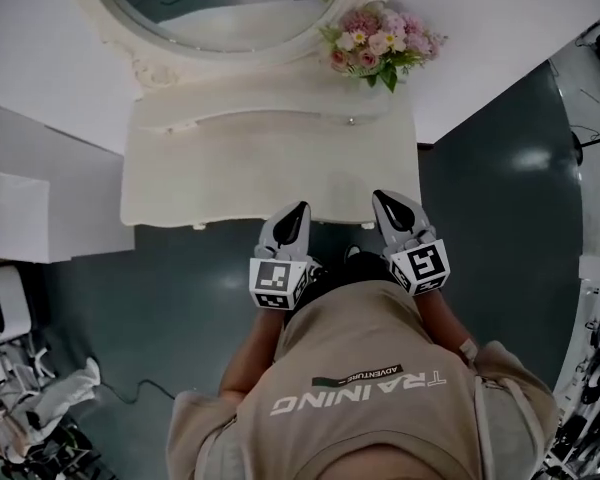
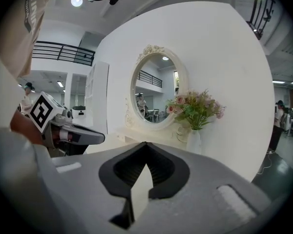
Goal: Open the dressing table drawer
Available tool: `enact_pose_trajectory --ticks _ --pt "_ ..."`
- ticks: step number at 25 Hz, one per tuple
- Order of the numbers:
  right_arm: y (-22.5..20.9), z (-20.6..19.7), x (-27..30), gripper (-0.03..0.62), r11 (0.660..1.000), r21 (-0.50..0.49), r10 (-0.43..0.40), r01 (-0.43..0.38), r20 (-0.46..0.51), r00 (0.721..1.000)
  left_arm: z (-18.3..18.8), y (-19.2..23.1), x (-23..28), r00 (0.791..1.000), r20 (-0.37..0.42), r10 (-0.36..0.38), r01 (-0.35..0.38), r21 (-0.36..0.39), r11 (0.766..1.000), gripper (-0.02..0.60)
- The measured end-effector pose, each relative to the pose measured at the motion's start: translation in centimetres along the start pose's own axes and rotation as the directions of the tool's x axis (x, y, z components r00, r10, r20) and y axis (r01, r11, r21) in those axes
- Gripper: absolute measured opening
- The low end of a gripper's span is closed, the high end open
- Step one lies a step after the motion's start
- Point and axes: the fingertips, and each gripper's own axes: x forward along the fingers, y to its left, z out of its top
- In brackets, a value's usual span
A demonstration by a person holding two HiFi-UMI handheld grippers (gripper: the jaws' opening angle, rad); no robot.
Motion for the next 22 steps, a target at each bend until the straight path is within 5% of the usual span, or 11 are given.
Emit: enact_pose_trajectory --ticks 8,22 --pt "-3.1 -0.7 0.1 0.002 0.998 0.024 -0.054 0.054 -0.018 0.998 0.8 -0.4 4.0 0.998 -0.032 -0.053 0.053 0.02 0.998 0.018" --pt "-12.6 0.0 4.8 0.002 0.997 0.082 -0.019 0.017 0.035 0.999 3.9 -0.5 13.4 0.995 -0.1 -0.005 0.017 0.119 0.993 0.018"
